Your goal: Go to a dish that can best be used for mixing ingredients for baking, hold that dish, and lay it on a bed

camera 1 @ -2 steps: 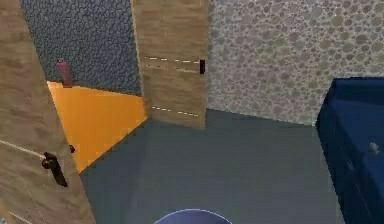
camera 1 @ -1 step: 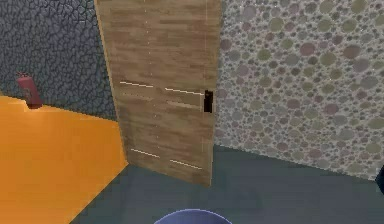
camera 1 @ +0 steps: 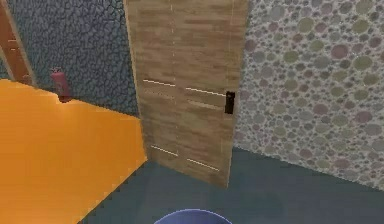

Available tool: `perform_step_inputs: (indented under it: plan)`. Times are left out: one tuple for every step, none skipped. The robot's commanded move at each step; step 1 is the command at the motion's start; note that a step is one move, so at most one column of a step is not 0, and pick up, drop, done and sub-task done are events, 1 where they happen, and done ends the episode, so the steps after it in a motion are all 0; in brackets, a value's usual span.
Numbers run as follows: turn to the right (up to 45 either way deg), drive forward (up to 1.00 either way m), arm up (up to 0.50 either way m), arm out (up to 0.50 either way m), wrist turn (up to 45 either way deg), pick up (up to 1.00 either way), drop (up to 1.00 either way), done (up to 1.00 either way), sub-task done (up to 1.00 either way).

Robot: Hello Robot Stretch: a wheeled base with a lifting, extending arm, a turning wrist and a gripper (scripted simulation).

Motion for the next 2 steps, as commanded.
perform_step_inputs:
  plan:
    - [0.0,0.25,0.00,0.00,0.0,0.00,0.00,0.00,0.00]
    - [-45.0,0.00,0.00,0.00,0.0,0.00,0.00,0.00,0.00]
